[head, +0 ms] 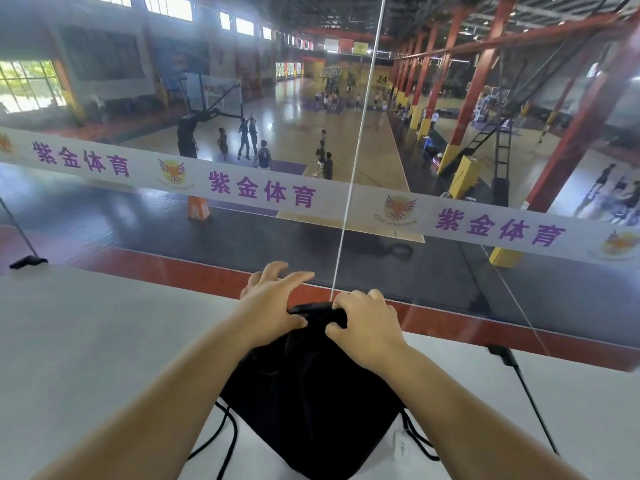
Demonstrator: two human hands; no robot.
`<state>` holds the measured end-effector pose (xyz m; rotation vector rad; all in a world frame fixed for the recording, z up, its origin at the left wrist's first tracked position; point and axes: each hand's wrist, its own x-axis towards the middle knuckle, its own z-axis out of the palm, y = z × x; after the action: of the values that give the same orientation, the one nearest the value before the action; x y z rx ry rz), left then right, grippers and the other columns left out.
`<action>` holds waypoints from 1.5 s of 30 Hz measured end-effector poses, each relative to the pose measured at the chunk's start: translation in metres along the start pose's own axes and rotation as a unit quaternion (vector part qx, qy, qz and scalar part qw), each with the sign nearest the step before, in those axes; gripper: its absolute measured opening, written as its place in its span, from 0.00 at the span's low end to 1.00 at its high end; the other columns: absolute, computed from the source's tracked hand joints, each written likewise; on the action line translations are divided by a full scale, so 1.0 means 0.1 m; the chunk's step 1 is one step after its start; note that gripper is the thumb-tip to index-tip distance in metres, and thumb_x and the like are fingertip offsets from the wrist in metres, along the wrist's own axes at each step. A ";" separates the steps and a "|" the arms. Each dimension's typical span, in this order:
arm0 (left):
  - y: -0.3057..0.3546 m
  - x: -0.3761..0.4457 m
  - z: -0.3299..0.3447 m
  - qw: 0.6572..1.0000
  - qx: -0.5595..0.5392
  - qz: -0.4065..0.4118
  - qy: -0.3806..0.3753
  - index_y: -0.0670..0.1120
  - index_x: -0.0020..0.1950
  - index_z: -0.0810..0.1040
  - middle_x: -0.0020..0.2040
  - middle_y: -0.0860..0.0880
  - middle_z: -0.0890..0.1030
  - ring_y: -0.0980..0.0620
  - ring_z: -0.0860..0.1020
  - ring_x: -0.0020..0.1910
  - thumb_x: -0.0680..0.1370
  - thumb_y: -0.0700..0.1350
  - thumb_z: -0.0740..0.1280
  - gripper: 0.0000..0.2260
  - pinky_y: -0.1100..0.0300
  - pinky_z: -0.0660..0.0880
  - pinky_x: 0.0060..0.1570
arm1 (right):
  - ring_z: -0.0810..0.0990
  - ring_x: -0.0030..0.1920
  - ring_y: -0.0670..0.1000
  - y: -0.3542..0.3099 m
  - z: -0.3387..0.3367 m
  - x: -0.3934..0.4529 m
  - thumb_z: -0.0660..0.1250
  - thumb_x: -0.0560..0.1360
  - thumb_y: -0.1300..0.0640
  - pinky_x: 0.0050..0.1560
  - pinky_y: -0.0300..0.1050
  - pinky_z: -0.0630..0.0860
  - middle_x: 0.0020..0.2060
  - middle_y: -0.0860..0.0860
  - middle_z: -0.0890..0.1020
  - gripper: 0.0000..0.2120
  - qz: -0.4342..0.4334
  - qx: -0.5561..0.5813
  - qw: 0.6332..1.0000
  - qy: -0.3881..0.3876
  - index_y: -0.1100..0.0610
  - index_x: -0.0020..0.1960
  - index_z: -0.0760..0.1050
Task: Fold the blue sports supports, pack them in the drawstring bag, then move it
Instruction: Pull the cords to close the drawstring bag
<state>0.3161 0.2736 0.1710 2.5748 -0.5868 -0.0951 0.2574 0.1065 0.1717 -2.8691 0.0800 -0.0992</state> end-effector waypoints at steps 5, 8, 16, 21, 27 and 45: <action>0.07 0.07 0.04 0.997 -0.035 0.061 -0.014 0.50 0.48 0.82 0.45 0.53 0.83 0.52 0.78 0.48 0.75 0.44 0.66 0.06 0.60 0.73 0.49 | 0.69 0.54 0.55 0.03 0.01 0.03 0.60 0.72 0.51 0.51 0.51 0.71 0.51 0.47 0.79 0.13 -0.014 0.030 0.999 -0.013 0.43 0.55 0.74; 0.06 0.04 0.03 0.994 -0.085 0.042 -0.062 0.50 0.47 0.81 0.41 0.54 0.80 0.54 0.78 0.42 0.76 0.45 0.66 0.04 0.60 0.74 0.44 | 0.68 0.56 0.56 0.06 0.02 0.06 0.60 0.72 0.51 0.52 0.53 0.71 0.52 0.48 0.78 0.13 -0.004 0.038 0.999 -0.015 0.42 0.56 0.74; -0.01 0.01 0.13 0.992 -0.113 0.008 -0.061 0.52 0.41 0.76 0.38 0.53 0.82 0.53 0.79 0.40 0.73 0.44 0.68 0.04 0.58 0.75 0.41 | 0.68 0.57 0.55 0.03 0.08 0.10 0.61 0.75 0.46 0.54 0.54 0.70 0.53 0.47 0.78 0.10 -0.017 0.029 0.999 -0.018 0.41 0.56 0.73; 0.03 0.00 0.03 0.986 -0.162 -0.008 -0.036 0.51 0.43 0.78 0.39 0.55 0.79 0.57 0.77 0.39 0.78 0.44 0.61 0.07 0.63 0.69 0.37 | 0.66 0.59 0.56 0.01 0.10 0.11 0.57 0.77 0.51 0.56 0.54 0.67 0.56 0.49 0.74 0.20 -0.031 0.015 0.998 -0.047 0.35 0.67 0.66; -0.06 0.00 -0.08 0.990 -0.143 0.012 -0.002 0.52 0.41 0.80 0.41 0.55 0.82 0.57 0.79 0.42 0.75 0.50 0.68 0.04 0.62 0.72 0.42 | 0.67 0.57 0.55 -0.07 0.08 0.07 0.59 0.75 0.40 0.57 0.55 0.69 0.50 0.48 0.73 0.16 -0.053 -0.006 0.997 -0.051 0.40 0.62 0.71; -0.21 0.06 0.22 0.994 -0.065 -0.090 -0.011 0.55 0.67 0.70 0.65 0.46 0.71 0.42 0.70 0.64 0.75 0.53 0.66 0.21 0.47 0.69 0.64 | 0.69 0.55 0.47 0.65 -0.13 -0.13 0.71 0.71 0.49 0.55 0.38 0.64 0.49 0.45 0.71 0.14 -0.031 0.048 0.998 0.036 0.49 0.55 0.77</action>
<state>0.3259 0.2778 0.1412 2.4978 -0.3427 -0.2160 0.2404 0.0416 0.1665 -2.7721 0.0002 -0.2141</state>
